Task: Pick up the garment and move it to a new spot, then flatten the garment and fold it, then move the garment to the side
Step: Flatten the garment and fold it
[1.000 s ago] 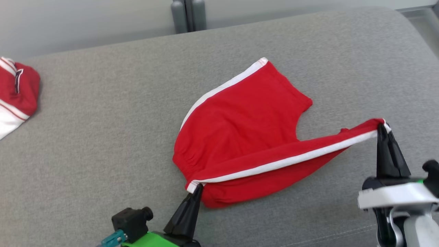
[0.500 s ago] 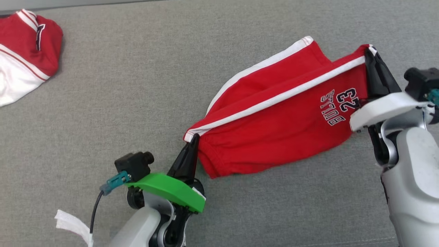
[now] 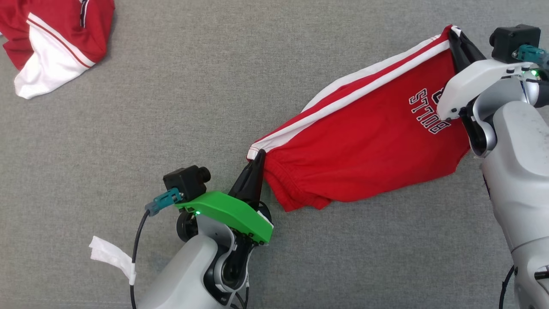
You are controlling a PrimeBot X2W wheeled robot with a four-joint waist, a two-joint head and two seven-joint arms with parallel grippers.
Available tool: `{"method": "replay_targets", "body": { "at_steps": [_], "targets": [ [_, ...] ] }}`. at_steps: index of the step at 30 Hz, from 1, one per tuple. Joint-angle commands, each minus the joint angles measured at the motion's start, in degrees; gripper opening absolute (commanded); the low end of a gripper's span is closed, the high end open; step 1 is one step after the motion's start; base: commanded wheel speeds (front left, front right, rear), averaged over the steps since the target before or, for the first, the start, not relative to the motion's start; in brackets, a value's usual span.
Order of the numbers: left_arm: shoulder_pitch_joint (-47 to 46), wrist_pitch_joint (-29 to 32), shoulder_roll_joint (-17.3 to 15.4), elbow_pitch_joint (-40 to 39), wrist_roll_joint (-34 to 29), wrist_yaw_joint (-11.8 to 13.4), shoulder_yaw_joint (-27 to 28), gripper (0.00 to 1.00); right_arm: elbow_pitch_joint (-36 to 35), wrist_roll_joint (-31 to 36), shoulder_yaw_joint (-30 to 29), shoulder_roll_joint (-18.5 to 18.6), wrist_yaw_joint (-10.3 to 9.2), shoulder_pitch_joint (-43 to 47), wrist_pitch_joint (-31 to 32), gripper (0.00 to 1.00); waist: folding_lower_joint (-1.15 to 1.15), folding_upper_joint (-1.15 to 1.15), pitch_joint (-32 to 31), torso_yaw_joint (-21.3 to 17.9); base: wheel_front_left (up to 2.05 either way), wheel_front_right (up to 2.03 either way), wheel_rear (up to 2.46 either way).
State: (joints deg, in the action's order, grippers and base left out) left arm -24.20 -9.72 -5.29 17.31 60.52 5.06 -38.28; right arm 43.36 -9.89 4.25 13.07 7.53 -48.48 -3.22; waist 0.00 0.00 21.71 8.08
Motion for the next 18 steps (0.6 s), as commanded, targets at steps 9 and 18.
{"method": "replay_targets", "body": {
  "at_steps": [9,18],
  "targets": [
    [-1.75,-1.29,0.77,2.51,0.62,-0.48,-0.06,0.16,10.68,0.31,1.41,0.94,-0.09,-6.53,-2.53,0.37,0.00,0.00,0.44,1.08,0.00,0.00,0.00],
    [-1.51,-4.60,-2.13,0.55,-6.67,0.99,-0.27,1.00,16.48,-0.79,3.08,0.99,-0.08,-8.64,-6.87,1.00,0.00,0.00,-1.02,0.38,0.00,0.00,0.00]
  ]
}}
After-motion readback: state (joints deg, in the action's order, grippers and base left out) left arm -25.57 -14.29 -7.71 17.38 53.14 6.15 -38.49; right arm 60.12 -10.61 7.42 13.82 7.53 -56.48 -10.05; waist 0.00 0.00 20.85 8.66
